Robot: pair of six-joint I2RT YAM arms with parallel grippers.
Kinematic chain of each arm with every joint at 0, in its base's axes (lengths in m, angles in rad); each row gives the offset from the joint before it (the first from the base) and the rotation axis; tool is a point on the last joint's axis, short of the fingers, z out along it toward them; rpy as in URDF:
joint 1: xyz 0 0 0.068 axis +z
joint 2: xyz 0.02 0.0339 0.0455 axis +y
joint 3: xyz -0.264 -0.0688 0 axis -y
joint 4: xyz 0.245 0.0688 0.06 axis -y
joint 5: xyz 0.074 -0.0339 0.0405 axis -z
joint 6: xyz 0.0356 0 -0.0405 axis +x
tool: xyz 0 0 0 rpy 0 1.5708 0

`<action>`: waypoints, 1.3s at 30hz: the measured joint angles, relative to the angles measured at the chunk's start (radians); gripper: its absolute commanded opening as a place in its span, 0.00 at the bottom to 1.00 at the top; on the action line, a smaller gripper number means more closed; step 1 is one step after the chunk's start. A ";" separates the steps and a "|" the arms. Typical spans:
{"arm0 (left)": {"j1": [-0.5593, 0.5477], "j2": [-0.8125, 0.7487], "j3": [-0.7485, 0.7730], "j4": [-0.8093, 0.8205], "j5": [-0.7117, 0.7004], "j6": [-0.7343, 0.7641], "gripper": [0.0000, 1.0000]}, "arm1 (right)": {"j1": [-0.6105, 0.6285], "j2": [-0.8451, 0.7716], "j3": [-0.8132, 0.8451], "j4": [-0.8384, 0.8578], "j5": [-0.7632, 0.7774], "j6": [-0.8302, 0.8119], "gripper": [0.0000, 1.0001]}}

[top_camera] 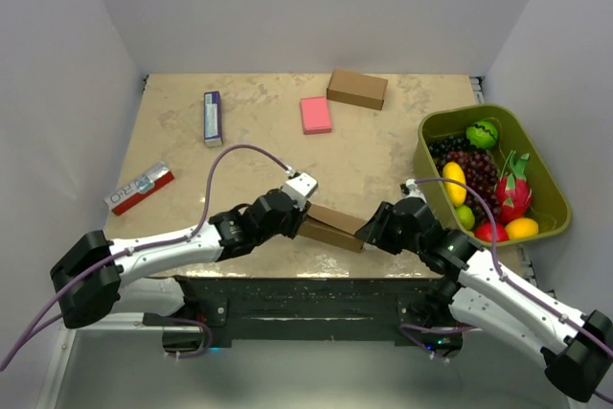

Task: Fold the paper box

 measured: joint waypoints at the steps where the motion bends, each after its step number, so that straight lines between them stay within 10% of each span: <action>1: -0.001 -0.004 -0.002 -0.001 0.010 0.005 0.46 | 0.000 0.001 0.000 0.000 0.001 0.001 0.46; 19: -0.007 -0.107 -0.023 -0.061 0.116 0.027 0.99 | 0.000 0.004 0.000 0.014 0.011 0.003 0.45; 28: 0.156 -0.203 -0.024 -0.039 0.254 -0.101 0.95 | 0.000 0.008 0.000 0.018 0.017 0.003 0.45; 39: 0.274 -0.117 -0.024 0.104 0.387 -0.268 0.60 | 0.000 0.006 0.000 0.019 0.020 0.003 0.44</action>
